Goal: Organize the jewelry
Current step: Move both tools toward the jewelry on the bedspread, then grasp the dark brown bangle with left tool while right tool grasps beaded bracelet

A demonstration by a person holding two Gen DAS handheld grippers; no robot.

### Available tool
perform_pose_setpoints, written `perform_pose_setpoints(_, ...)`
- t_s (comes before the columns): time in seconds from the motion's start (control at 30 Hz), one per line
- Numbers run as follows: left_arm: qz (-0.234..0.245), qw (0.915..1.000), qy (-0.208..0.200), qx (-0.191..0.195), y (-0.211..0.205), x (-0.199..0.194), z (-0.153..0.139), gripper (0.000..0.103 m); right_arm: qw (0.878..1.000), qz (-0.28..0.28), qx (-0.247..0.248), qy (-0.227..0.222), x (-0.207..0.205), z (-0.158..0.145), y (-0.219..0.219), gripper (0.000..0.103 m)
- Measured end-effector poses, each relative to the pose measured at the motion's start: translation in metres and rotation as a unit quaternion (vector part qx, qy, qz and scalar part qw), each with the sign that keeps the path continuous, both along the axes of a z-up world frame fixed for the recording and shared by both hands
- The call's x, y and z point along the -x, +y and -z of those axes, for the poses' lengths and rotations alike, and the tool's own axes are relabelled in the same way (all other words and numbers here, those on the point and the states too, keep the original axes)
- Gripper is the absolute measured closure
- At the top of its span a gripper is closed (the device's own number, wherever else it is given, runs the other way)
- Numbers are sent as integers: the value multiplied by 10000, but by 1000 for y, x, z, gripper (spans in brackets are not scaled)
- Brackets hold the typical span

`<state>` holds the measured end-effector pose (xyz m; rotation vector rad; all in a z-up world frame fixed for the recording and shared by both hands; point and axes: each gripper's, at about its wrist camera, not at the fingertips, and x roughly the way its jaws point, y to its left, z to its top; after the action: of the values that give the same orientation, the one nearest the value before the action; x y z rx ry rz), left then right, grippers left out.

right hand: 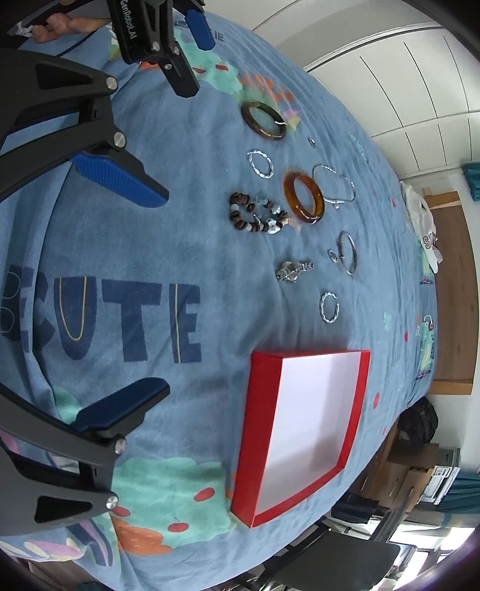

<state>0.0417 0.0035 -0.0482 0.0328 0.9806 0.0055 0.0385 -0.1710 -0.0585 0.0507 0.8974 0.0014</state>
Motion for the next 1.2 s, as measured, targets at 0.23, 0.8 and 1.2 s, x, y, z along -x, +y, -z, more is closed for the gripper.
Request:
perform_pose_setpoints(0.23, 65, 9999, -71, -102, -3, -7, 5, 1, 9997, -219, -84, 39, -9, 5, 3, 9)
perform_pose_setpoints(0.8, -150, 9997, 94, 148, 22, -19, 22, 6, 9974, -620, -347, 67, -36, 10, 4, 11)
perform_pose_setpoints(1.2, -464, 9984, 134, 281, 50, -27, 27, 6, 9934, -1005, -538, 95, -64, 11, 27, 13)
